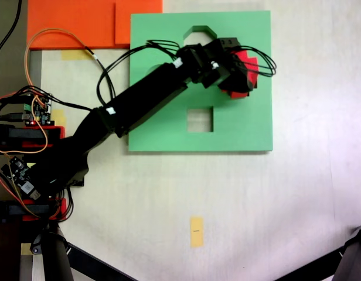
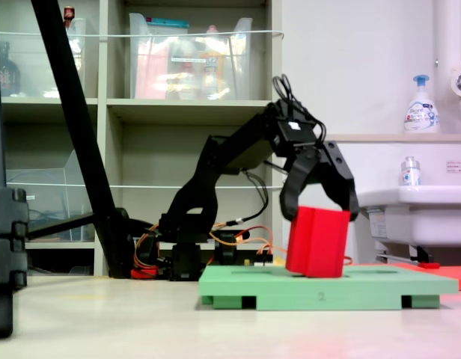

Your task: Put the cross columnar block into the corresponding hole

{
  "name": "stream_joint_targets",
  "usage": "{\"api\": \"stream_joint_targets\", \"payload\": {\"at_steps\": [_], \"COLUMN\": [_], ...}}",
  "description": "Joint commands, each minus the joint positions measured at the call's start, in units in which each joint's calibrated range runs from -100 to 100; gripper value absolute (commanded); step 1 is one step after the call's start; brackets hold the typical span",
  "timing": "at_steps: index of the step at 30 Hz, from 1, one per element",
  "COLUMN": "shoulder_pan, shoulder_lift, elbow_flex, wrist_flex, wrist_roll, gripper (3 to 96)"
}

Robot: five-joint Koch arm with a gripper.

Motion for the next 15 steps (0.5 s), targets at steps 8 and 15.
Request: {"api": "stream_joint_targets", "payload": {"at_steps": [8,15], "shoulder_pan": [-0.2,-0.1], "shoulder_lift": [-2.7,-0.8], "elbow_flex": [1.5,1.5], "wrist_flex": [1.0,5.2], "wrist_roll": [-0.4,-0.4], "gripper": [42.0,42.0]}}
